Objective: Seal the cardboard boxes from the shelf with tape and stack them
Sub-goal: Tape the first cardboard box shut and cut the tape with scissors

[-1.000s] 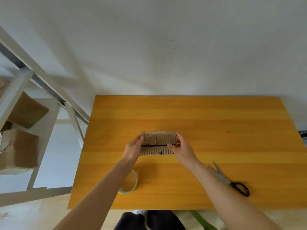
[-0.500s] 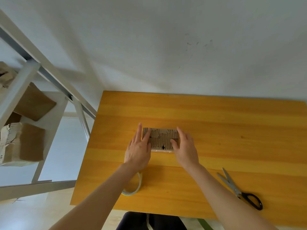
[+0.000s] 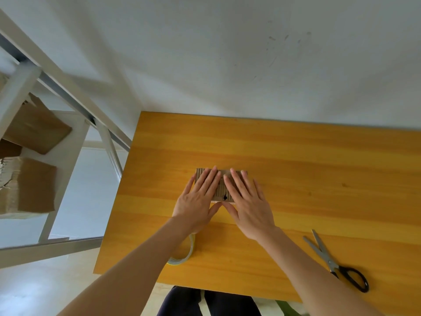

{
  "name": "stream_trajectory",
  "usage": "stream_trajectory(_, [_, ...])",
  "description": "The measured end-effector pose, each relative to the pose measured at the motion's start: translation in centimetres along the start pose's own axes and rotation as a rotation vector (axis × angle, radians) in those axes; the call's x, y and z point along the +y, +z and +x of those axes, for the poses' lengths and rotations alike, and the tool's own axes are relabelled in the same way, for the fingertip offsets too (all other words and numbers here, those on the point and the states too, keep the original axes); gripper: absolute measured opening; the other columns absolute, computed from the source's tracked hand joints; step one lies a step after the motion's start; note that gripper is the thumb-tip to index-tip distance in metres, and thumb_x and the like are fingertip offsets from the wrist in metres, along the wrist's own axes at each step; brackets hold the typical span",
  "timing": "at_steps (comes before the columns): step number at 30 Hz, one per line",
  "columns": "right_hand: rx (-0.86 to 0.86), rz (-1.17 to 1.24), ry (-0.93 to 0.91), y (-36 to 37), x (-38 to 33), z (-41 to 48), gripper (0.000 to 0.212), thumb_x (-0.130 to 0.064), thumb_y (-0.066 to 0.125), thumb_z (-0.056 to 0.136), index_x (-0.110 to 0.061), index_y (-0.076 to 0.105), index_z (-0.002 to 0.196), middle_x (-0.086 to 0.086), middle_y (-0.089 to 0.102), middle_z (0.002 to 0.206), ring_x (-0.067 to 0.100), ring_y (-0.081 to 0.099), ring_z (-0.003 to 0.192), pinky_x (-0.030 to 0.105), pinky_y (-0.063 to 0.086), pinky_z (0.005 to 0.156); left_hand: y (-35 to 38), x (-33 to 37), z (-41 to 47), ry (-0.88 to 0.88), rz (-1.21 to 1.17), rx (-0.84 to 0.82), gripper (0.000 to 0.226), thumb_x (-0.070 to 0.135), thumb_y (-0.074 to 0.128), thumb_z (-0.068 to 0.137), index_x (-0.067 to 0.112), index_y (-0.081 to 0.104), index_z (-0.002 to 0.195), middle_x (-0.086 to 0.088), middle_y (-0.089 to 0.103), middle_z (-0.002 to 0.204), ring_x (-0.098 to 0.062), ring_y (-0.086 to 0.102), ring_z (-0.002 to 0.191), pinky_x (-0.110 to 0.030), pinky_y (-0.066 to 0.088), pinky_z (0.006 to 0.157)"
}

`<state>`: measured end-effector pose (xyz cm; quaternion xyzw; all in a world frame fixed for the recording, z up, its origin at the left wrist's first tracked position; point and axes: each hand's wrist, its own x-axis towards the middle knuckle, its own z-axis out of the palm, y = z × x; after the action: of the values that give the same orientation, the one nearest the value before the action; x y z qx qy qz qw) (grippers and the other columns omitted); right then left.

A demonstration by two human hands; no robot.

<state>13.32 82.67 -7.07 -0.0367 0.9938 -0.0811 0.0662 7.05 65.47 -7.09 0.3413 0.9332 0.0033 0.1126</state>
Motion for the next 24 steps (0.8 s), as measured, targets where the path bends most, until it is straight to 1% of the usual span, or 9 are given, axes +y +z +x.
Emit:
stream_trajectory(3, [-0.025,-0.013,-0.010,0.1,0.2,0.3,0.069,-0.053,0.032,0.100,-0.021,0.005,0.154,0.002,-0.003,0.162,0.027,-0.002,0.149,0.047,0.011,0.120,-0.1,-0.1,0.2,0.003,0.006,-0.021,0.072,0.055,0.016,0.098,0.021,-0.024,0.147,0.006,-0.031,0.153,-0.012,-0.028,0.141,-0.038,-0.008,0.119])
stream_trajectory(6, [-0.093,-0.052,-0.034,-0.1,0.5,0.3,0.082,-0.049,0.041,0.100,-0.023,-0.019,0.149,0.001,-0.026,0.157,0.026,-0.022,0.145,0.045,-0.003,0.120,-0.9,-0.1,0.1,0.006,0.024,-0.048,0.074,0.056,0.018,0.098,0.020,-0.025,0.147,0.004,-0.032,0.153,-0.017,-0.030,0.141,-0.040,-0.009,0.119])
stream_trajectory(8, [-0.113,-0.057,-0.037,-0.6,0.4,0.2,0.089,-0.044,0.047,0.099,-0.021,-0.025,0.147,0.003,-0.031,0.155,0.027,-0.023,0.146,0.043,-0.008,0.118,-1.5,0.1,-0.1,-0.004,0.056,-0.062,0.077,0.056,0.023,0.098,0.020,-0.025,0.147,0.003,-0.028,0.155,-0.021,-0.028,0.141,-0.044,-0.009,0.118])
stream_trajectory(13, [-0.033,-0.027,-0.009,-2.6,-1.3,-0.6,0.089,-0.028,0.060,0.092,-0.013,-0.001,0.155,0.011,-0.007,0.163,0.029,0.003,0.150,0.042,0.005,0.120,-3.1,-0.4,-1.2,0.071,-0.066,-0.060,0.074,0.048,0.033,0.099,0.031,-0.022,0.146,0.003,-0.018,0.159,-0.019,-0.018,0.145,-0.046,-0.003,0.119])
stream_trajectory(17, [0.060,0.018,0.007,-3.1,-3.2,-2.3,0.079,-0.017,0.066,0.087,-0.009,0.024,0.153,0.013,0.013,0.162,0.029,0.018,0.148,0.044,0.019,0.117,-4.1,-1.1,-2.3,0.092,-0.161,0.000,0.060,0.037,0.038,0.101,0.027,0.008,0.152,-0.001,-0.012,0.160,-0.019,-0.009,0.147,-0.042,0.003,0.119])
stream_trajectory(19, [0.118,0.066,0.036,-2.8,-4.3,-3.6,0.070,-0.013,0.069,0.084,-0.007,0.038,0.146,0.014,0.027,0.158,0.030,0.030,0.144,0.045,0.031,0.112,-4.5,-1.3,-2.9,0.053,-0.224,0.050,0.053,0.029,0.043,0.100,0.021,0.026,0.149,-0.006,0.005,0.160,-0.023,0.006,0.147,-0.041,0.016,0.117])
stream_trajectory(20, [0.140,0.092,0.042,-2.5,-4.8,-4.4,0.065,-0.011,0.070,0.081,-0.007,0.044,0.141,0.014,0.035,0.154,0.031,0.037,0.140,0.045,0.037,0.109,-4.6,-1.3,-3.5,0.022,-0.264,0.114,0.047,0.025,0.046,0.098,0.017,0.037,0.144,-0.011,0.022,0.156,-0.027,0.022,0.143,-0.043,0.031,0.110])
stream_trajectory(22, [0.150,0.128,0.037,-1.7,-5.9,-5.8,0.059,-0.008,0.074,0.077,-0.007,0.052,0.131,0.015,0.045,0.146,0.032,0.047,0.132,0.046,0.047,0.102,-4.4,-1.3,-5.6,-0.004,-0.330,0.293,0.031,0.020,0.051,0.095,0.009,0.058,0.122,-0.013,0.053,0.129,-0.032,0.053,0.114,-0.043,0.053,0.077])
stream_trajectory(24, [0.062,0.155,0.020,-0.6,-7.1,-7.1,0.059,-0.011,0.072,0.079,-0.008,0.050,0.135,0.014,0.042,0.148,0.031,0.044,0.135,0.044,0.045,0.104,-2.9,-1.6,-8.6,0.099,-0.346,0.362,0.023,0.021,0.049,0.092,0.007,0.063,0.104,-0.010,0.060,0.107,-0.029,0.059,0.091,-0.035,0.052,0.062])
